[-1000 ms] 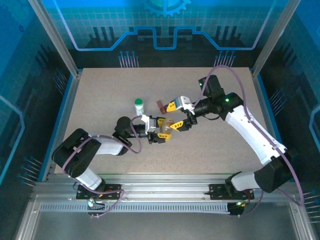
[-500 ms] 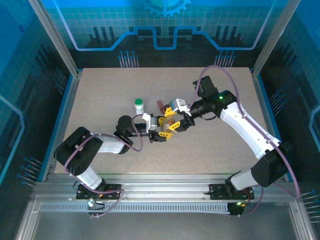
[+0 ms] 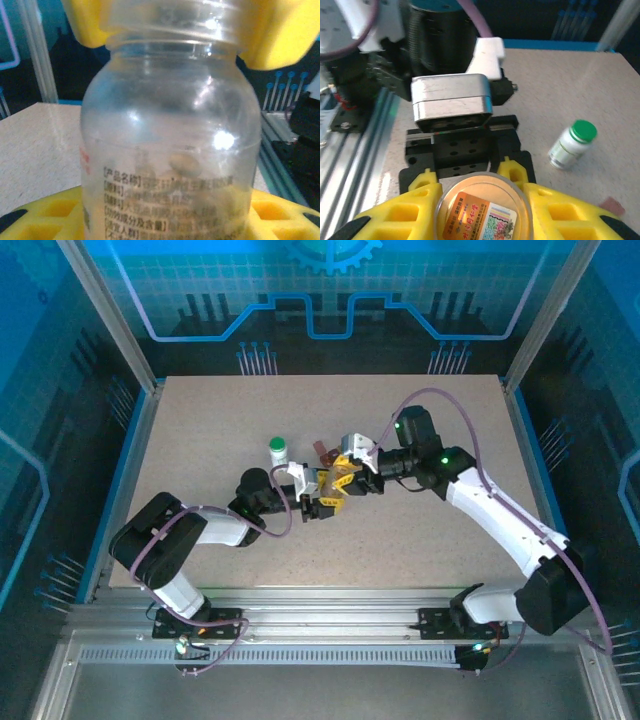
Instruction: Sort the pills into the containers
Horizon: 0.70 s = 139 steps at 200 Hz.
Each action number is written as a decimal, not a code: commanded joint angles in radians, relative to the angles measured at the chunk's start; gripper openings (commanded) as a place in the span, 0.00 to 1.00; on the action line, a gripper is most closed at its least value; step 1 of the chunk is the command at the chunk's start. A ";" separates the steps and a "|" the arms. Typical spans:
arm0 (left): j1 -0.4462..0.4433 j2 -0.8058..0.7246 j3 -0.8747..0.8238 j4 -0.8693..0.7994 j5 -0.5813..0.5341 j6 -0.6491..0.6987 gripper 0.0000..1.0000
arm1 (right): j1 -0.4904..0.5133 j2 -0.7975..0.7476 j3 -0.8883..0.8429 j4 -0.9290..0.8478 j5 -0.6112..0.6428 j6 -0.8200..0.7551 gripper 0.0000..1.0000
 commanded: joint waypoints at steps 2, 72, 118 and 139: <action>0.008 -0.056 0.050 0.120 -0.184 0.028 0.00 | 0.076 -0.002 -0.108 0.074 0.279 0.357 0.26; -0.065 -0.024 0.044 0.175 -0.334 0.196 0.00 | 0.231 -0.086 -0.177 0.091 0.879 1.031 0.33; -0.118 0.009 0.042 0.175 -0.428 0.265 0.00 | 0.247 -0.109 -0.177 0.101 1.010 1.250 0.48; -0.135 0.026 0.039 0.175 -0.439 0.280 0.00 | 0.248 -0.114 -0.175 0.107 1.038 1.282 0.55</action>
